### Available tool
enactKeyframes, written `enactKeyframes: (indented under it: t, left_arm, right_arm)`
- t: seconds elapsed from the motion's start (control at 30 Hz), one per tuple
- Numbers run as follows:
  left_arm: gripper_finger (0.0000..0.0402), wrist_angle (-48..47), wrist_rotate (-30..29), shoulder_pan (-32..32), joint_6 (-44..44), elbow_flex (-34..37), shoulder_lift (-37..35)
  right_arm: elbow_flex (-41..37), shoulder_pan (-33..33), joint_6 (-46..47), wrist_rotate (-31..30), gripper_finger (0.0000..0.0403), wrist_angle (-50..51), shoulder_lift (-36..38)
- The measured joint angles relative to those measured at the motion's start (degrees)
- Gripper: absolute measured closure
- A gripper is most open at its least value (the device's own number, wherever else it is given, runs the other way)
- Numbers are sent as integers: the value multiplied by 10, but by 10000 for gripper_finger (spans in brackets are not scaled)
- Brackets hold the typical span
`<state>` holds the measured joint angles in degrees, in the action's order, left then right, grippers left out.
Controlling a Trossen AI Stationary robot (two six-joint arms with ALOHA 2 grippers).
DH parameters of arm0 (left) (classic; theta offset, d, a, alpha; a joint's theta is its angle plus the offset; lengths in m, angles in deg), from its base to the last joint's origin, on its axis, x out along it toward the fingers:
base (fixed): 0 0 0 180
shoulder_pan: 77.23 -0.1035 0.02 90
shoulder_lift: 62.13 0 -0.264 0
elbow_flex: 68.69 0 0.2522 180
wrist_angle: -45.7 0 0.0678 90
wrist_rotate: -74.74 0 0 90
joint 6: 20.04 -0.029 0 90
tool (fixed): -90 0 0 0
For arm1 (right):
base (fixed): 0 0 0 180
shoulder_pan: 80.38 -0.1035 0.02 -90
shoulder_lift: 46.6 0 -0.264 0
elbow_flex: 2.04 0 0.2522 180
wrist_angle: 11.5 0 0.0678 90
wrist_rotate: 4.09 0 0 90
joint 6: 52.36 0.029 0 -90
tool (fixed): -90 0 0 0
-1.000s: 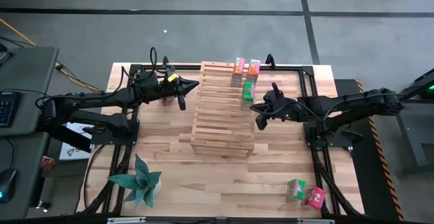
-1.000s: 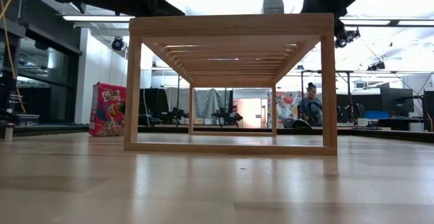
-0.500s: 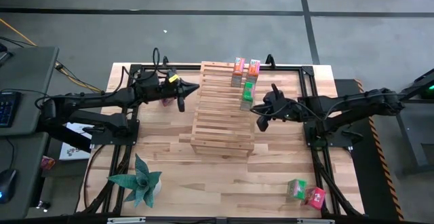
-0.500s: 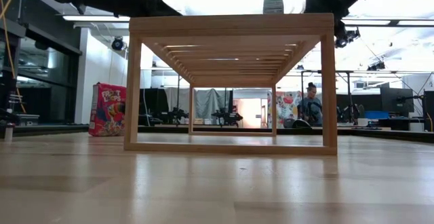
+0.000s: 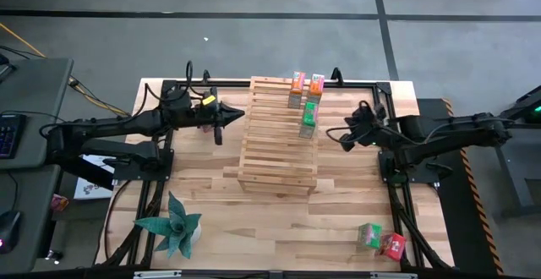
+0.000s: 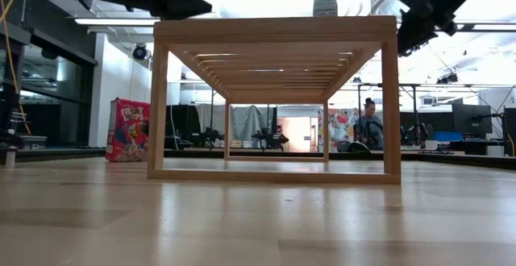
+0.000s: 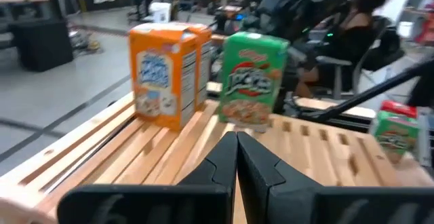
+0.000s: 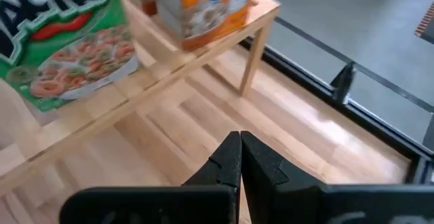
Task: Stack cereal on shelf
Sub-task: Put the top left red cereal box on the shelf
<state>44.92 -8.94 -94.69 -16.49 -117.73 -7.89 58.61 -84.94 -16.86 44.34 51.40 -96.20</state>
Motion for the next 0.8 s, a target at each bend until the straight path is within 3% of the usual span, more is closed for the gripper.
enactKeyframes:
  t: [0.2,0.67,0.8]
  left_arm:
    - [399,7,-24,0,3,0,3]
    - [398,-7,-27,0,-16,0,3]
    - [383,-30,-88,-6,-24,1,8]
  right_arm:
    - [0,0,3,13,388,6,49]
    - [0,0,3,26,209,-28,25]
    - [0,0,1,25,183,-26,11]
